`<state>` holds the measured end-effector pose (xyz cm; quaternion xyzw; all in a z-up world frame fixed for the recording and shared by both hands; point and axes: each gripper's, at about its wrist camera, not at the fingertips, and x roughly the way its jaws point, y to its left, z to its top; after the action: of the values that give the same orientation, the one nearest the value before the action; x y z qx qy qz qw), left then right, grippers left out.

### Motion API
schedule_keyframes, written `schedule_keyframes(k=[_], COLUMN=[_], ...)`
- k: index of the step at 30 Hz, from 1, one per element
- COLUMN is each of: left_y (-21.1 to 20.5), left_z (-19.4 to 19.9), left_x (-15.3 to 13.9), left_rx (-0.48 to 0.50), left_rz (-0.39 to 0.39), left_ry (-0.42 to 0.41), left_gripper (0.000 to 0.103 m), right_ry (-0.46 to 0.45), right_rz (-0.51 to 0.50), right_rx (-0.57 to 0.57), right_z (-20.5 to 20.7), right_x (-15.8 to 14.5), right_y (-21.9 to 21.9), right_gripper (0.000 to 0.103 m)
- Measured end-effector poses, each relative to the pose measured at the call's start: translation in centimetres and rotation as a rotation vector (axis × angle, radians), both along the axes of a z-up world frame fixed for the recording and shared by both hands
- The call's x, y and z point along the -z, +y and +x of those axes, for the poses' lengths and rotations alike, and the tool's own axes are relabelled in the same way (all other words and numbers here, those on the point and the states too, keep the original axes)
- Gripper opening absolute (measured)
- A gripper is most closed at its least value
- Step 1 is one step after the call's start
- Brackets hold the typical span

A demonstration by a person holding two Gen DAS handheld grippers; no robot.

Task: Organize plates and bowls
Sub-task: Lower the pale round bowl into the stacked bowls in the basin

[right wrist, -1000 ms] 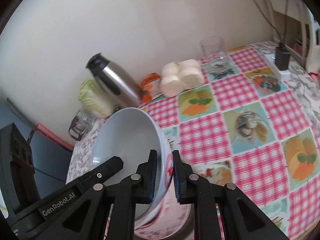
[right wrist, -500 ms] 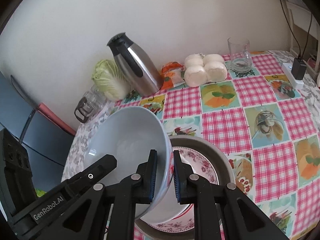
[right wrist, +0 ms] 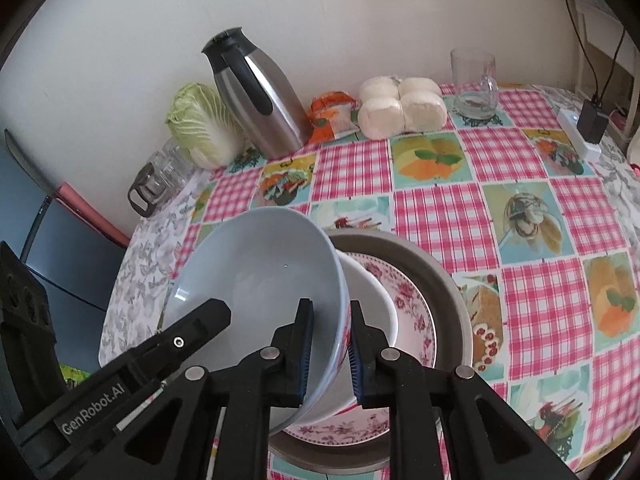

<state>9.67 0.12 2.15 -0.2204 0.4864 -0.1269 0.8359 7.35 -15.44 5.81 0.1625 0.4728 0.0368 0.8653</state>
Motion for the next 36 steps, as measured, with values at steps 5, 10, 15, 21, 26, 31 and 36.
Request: schedule_keyframes(k=[5, 10, 15, 21, 26, 31, 36], left_y=[-0.47, -0.51, -0.45, -0.53, -0.57, -0.61, -0.57], left_z=[0.11, 0.14, 0.14, 0.10, 0.11, 0.12, 0.20], left_x=[0.32, 0.59, 0.77, 0.74, 0.75, 0.81, 0.86], left_rx=[0.016, -0.001, -0.012, -0.018, -0.024, -0.027, -0.030], left_rz=[0.002, 0.011, 0.012, 0.024, 0.028, 0.031, 0.026], left_ry=[0.004, 0.006, 0.008, 0.002, -0.002, -0.004, -0.004], left_gripper=[0.021, 0.020, 0.016, 0.012, 0.011, 0.011, 0.011], right_ry=[0.018, 0.026, 0.033, 0.034, 0.034, 0.034, 0.030], right_rz=[-0.008, -0.017, -0.027, -0.017, -0.022, -0.011, -0.001], right_rx=[0.008, 0.003, -0.007, -0.012, -0.017, -0.021, -0.019], right_z=[-0.03, 0.06, 0.14, 0.12, 0.06, -0.02, 0.00], right_x=[0.48, 0.67, 0.90, 0.86, 0.80, 0.81, 0.74], right_y=[-0.44, -0.51, -0.50, -0.63, -0.60, -0.81, -0.94], right_gripper=[0.020, 0.020, 0.020, 0.020, 0.020, 0.021, 0.021])
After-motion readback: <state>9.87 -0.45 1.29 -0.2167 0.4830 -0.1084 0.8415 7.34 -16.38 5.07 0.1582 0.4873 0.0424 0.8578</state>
